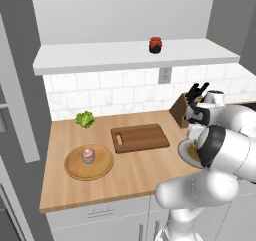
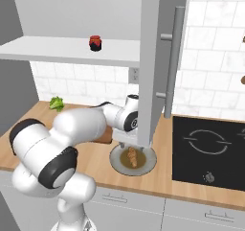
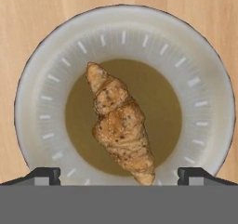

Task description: From the different types of pastries on the counter, select a croissant and place it on the cutting board. Then retrieve a jar of jam from the cabinet and place it alongside the croissant on the cutting board.

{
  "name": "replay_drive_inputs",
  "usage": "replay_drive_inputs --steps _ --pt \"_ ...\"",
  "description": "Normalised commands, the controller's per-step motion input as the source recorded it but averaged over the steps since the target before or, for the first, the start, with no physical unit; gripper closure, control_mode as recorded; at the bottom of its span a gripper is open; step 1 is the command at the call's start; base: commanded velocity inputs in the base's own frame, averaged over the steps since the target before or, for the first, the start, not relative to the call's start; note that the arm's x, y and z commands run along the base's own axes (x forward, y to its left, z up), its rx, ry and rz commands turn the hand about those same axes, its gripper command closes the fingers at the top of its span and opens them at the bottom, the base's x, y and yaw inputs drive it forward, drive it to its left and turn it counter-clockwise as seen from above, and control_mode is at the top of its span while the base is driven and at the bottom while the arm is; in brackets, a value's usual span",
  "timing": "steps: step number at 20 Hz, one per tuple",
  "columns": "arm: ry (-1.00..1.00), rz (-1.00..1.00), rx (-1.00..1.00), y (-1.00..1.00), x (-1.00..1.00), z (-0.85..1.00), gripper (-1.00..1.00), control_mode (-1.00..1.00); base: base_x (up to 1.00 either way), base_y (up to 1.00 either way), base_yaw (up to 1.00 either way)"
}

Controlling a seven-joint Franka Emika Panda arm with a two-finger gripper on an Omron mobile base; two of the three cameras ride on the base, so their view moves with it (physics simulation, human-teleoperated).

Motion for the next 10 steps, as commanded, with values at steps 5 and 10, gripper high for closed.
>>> replay_drive_inputs --steps 5,10 --pt "0.00 0.00 0.00 -0.02 0.15 -0.03 -1.00 -1.00 0.00 0.00 0.00" --pt "0.00 0.00 0.00 0.00 0.00 -0.03 -1.00 -1.00 0.00 0.00 0.00"
